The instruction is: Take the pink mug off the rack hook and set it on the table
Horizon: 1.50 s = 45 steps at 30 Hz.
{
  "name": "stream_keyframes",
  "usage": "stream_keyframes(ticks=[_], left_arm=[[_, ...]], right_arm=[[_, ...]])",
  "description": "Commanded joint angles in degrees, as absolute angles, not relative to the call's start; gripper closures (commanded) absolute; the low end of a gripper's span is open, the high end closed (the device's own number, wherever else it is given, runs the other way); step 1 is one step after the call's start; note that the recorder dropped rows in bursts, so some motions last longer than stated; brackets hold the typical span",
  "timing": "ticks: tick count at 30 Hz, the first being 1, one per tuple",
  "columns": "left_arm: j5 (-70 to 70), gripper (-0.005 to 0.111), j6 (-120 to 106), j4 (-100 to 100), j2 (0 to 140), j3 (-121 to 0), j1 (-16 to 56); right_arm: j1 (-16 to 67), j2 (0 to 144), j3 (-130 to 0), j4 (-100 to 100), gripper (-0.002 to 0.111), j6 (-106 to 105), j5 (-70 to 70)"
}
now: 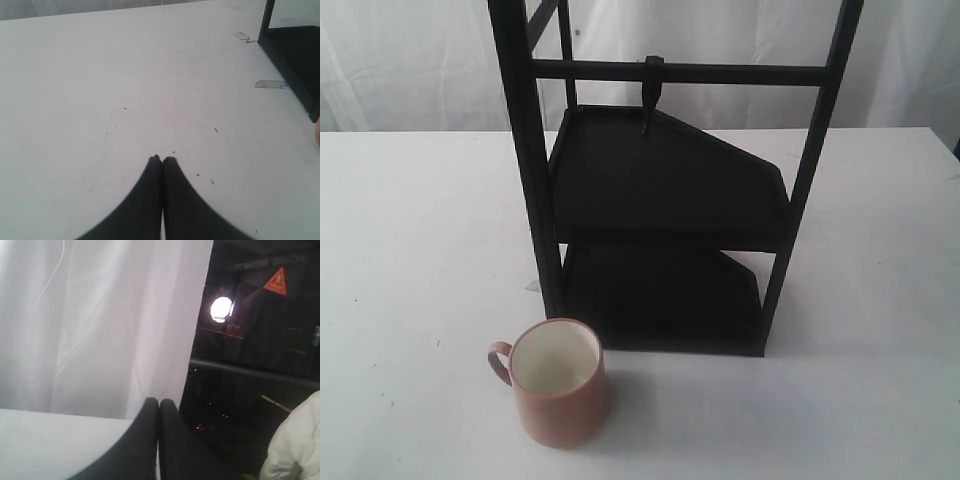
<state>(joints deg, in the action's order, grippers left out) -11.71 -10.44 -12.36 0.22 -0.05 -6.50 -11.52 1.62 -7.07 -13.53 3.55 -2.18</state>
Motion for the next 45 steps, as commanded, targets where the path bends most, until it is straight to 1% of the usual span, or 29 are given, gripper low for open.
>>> stream_keyframes(ticks=[1,6,11,45], left_arm=[[-11.65,0.107,-10.51,-12.74,0.00,0.00,-6.02],[-11.65,0.107,-10.51,-12.74,0.00,0.00,-6.02],[-11.65,0.107,-10.51,-12.74,0.00,0.00,-6.02],[-11.65,0.107,-10.51,-12.74,0.00,0.00,-6.02]], right_arm=[[-7.65,0.00,0.00,-15.16,0.108,12.22,-5.35],[-0.40,0.00,0.00,-15.06,0.108,14.14,8.76],[2.01,0.00,0.00,-15.06,0.108,13.70,19.73],[2.30,0.00,0.00,-15.06,0.108,12.66,19.62]])
